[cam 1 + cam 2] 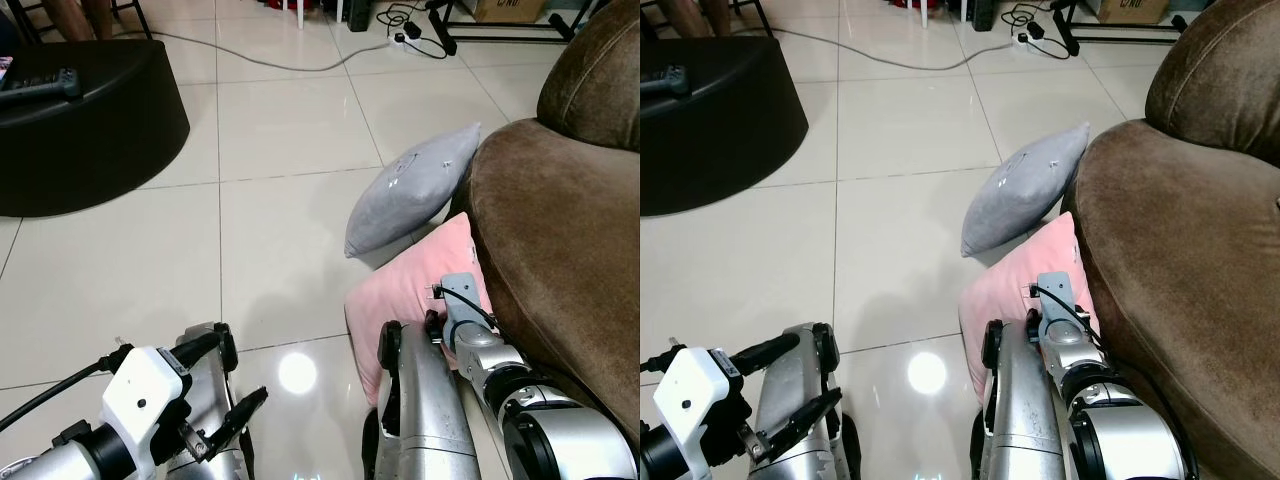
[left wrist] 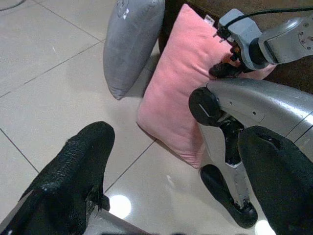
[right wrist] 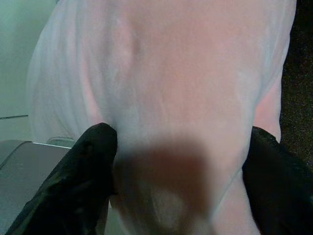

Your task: Move the pillow to the sofa from floor

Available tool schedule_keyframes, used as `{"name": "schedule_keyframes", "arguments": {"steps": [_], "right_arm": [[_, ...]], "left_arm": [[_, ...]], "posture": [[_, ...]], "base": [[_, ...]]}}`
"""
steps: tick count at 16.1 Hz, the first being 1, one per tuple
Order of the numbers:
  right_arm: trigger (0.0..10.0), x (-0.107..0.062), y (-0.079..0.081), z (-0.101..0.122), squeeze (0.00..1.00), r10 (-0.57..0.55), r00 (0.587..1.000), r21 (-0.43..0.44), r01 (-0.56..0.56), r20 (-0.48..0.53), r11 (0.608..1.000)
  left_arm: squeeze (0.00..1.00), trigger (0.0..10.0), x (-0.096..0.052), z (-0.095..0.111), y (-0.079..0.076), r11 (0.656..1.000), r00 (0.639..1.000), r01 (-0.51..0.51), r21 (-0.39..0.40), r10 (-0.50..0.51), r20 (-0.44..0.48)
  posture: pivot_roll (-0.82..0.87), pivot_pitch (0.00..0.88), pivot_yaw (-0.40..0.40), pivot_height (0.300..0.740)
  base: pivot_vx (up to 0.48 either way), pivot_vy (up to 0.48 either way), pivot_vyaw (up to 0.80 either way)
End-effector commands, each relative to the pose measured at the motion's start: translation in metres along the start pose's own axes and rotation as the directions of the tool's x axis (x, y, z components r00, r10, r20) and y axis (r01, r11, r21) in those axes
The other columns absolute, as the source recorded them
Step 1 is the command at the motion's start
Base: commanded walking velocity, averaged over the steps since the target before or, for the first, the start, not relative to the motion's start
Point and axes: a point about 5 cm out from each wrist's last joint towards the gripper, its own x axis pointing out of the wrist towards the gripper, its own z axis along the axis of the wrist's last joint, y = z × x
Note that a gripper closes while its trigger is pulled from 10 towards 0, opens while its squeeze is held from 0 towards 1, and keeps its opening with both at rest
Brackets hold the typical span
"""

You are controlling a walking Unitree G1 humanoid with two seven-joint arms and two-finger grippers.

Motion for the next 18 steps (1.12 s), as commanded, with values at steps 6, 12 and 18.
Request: {"name": "schedule_keyframes", "arguments": {"steps": [6, 12, 18], "right_arm": [[0.0, -0.0007, 0.0019, -0.0139, 0.00, 0.020, 0.999, 0.003, -0.020, -0.041, 1.000], [0.0, -0.0010, 0.0065, -0.0121, 0.00, 0.037, 0.999, 0.000, -0.037, -0.030, 0.999], [0.0, -0.0011, 0.0103, -0.0085, 0.00, 0.062, 0.998, 0.014, -0.062, -0.010, 0.998]], "left_arm": [[0.64, 10.0, -0.0002, 0.0019, -0.0036, 1.000, 1.000, 0.013, -0.007, -0.013, -0.015], [0.64, 10.0, -0.0006, 0.0013, -0.0044, 1.000, 1.000, 0.006, -0.010, -0.006, -0.021], [0.64, 10.0, 0.0006, 0.0006, -0.0040, 1.000, 1.000, 0.002, -0.011, -0.002, -0.019]], "posture": [[0.13, 0.207, -0.045, 0.454], [0.13, 0.206, -0.046, 0.454], [0.13, 0.192, -0.051, 0.454]], "base": [[0.000, 0.000, 0.00], [0.000, 0.000, 0.00], [0.000, 0.000, 0.00]]}}
